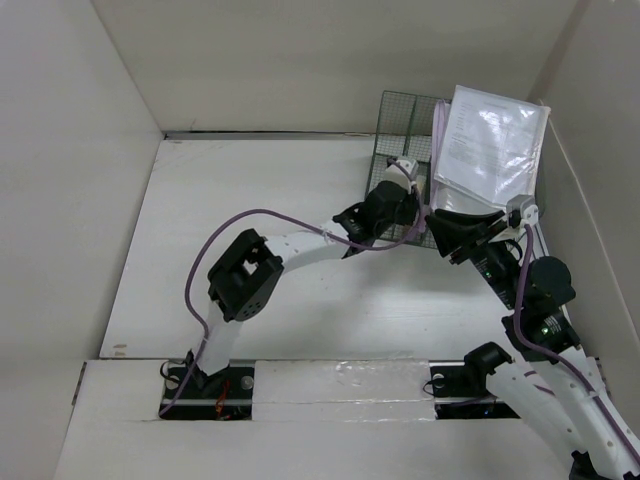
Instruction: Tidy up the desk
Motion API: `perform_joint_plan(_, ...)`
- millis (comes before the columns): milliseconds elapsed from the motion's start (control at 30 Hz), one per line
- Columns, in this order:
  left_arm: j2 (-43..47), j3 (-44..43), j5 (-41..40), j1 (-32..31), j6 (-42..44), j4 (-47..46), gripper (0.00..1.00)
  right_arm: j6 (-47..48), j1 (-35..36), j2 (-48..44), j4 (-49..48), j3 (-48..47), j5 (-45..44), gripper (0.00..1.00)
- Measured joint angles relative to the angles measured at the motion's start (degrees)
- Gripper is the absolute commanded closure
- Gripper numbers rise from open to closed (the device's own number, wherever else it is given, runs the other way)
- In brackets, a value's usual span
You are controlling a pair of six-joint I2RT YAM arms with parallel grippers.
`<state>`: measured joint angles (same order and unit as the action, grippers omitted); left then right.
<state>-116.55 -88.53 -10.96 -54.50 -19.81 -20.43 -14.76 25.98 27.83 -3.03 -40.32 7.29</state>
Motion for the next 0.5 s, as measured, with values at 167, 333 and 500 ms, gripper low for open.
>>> perform_joint_plan(167,-4.63,-6.29,0.55,-0.11,1.09,0.68,1.0,0.0,0.0,0.0,0.0,0.0,0.0,0.63)
perform_joint_plan(333,-8.5,-11.52,0.9,0.2,1.36,1.01,1.0,0.0,0.0,0.0,0.0,0.0,-0.02,0.63)
perform_joint_plan(500,-12.96,-16.52,0.72,1.31,1.33,1.07,1.0,0.0,0.0,-0.02,0.02,0.0,0.0,0.63)
